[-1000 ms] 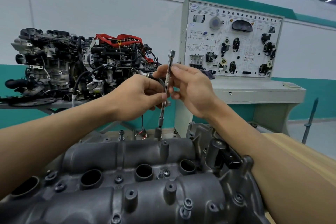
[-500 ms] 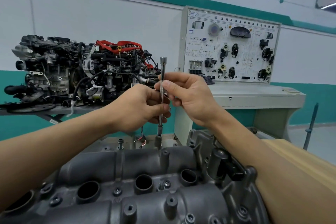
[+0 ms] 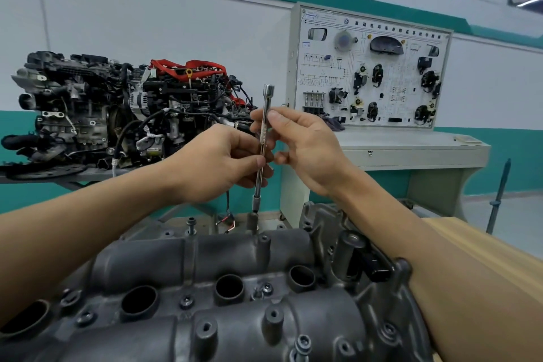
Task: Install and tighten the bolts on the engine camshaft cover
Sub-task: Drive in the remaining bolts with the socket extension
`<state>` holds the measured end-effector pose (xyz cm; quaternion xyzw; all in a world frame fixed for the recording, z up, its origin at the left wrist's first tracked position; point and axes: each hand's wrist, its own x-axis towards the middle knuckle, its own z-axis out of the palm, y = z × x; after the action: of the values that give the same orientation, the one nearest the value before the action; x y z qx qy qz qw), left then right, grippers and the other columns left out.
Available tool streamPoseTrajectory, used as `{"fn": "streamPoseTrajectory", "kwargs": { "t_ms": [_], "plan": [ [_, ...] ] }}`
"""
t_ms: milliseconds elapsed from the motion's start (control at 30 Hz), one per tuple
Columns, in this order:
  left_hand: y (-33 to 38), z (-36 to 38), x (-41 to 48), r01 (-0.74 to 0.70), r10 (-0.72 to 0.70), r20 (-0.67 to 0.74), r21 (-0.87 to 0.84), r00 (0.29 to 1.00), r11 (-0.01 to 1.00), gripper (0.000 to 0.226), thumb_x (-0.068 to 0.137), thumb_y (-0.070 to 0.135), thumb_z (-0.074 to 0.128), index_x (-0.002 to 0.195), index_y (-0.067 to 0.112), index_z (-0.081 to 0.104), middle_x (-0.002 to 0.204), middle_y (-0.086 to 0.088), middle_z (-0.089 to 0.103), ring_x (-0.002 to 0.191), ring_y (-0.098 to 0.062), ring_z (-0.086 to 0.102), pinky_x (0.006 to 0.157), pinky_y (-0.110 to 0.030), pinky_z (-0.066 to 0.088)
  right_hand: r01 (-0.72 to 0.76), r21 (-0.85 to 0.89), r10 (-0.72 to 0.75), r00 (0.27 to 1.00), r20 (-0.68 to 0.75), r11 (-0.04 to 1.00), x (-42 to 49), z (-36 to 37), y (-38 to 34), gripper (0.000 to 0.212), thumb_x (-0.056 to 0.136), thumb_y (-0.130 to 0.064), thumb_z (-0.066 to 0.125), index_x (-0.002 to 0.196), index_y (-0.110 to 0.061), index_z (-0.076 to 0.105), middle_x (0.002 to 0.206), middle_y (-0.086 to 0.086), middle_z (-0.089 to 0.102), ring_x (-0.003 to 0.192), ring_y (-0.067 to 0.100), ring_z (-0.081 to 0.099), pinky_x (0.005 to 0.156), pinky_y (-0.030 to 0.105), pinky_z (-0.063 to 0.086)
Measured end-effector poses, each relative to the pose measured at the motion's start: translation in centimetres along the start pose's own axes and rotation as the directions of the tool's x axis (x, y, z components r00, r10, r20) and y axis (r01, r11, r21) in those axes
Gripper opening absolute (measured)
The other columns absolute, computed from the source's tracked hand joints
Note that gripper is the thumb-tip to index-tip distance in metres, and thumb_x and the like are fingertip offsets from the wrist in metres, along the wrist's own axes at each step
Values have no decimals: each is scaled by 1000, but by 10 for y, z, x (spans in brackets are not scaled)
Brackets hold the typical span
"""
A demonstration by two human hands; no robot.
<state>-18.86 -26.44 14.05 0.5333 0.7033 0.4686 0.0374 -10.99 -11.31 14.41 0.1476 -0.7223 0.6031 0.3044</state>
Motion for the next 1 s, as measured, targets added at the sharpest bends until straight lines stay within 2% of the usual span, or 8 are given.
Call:
{"fn": "streamPoseTrajectory", "kwargs": {
  "t_ms": [100, 167, 267, 433, 533, 767, 833, 1000],
  "plan": [
    [0, 2, -1, -12, 11, -29, -6, 1000, 1000, 17, 92, 20, 68, 101, 8, 76, 88, -4, 79, 82, -17, 76, 75, -30, 63, 24, -58, -26, 999, -35, 998, 0, 0, 1, 20, 100, -17, 55, 92, -21, 72, 76, -10, 68, 67, 3, 56, 50, 17, 39],
    [-1, 5, -2, -34, 33, -95, -8, 995, 999, 31, 76, 37, 78, 89, 8, 77, 78, -5, 78, 70, -16, 74, 68, -30, 63, 44, -80, -51, 995, -81, 996, -1, 0, 1, 13, 95, -17, 63, 86, -22, 71, 69, -12, 65, 66, 4, 55, 50, 17, 41],
    [-2, 6, -2, -38, 37, -164, -2, 986, 999, 20, 76, 30, 81, 77, 10, 76, 66, -1, 76, 56, -10, 69, 60, -28, 61, 52, -79, -59, 994, -93, 996, -3, 0, 1, 9, 91, -20, 69, 82, -20, 69, 68, -11, 62, 65, 6, 54, 50, 18, 42],
    [4, 1, -2, 10, -9, -24, 27, 1000, 1000, 14, 96, 13, 63, 98, 7, 76, 84, -2, 79, 74, -17, 75, 71, -29, 63, 9, -18, -8, 999, 35, 1000, -4, 3, -5, 18, 99, -23, 52, 101, -19, 70, 97, -4, 73, 89, 16, 63, 59, 24, 46],
    [6, 3, -2, 24, -24, -9, 39, 1000, 999, 18, 99, 13, 59, 101, 2, 74, 92, -5, 79, 88, -26, 75, 80, -37, 62, 34, -59, -34, 999, 4, 998, -5, 3, -6, 20, 102, -14, 51, 95, -16, 70, 92, -1, 73, 85, 20, 62, 59, 25, 45],
    [5, 11, -6, -11, 25, -175, 80, 984, 997, 18, 83, 21, 80, 79, 4, 76, 68, -7, 75, 59, -19, 70, 59, -34, 60, 83, -99, -94, 989, -116, 992, -4, 2, -2, 12, 88, -12, 72, 81, -16, 63, 75, 1, 65, 62, 5, 57, 52, 14, 43],
    [5, 11, -6, 4, 5, -146, 66, 989, 998, 12, 90, 17, 74, 84, 8, 76, 73, -3, 77, 63, -18, 71, 63, -34, 61, 66, -83, -72, 995, -71, 994, -5, 2, -4, 7, 93, -18, 67, 86, -17, 66, 82, 1, 68, 70, 7, 58, 55, 18, 43],
    [4, 9, -4, 22, -22, -13, 50, 1000, 999, 17, 100, 11, 58, 105, 9, 73, 91, -1, 79, 80, -13, 76, 71, -25, 62, 38, -59, -38, 999, 10, 998, -5, 1, -5, 25, 103, -18, 47, 98, -20, 71, 96, -2, 74, 91, 17, 64, 69, 32, 42]
  ]
}}
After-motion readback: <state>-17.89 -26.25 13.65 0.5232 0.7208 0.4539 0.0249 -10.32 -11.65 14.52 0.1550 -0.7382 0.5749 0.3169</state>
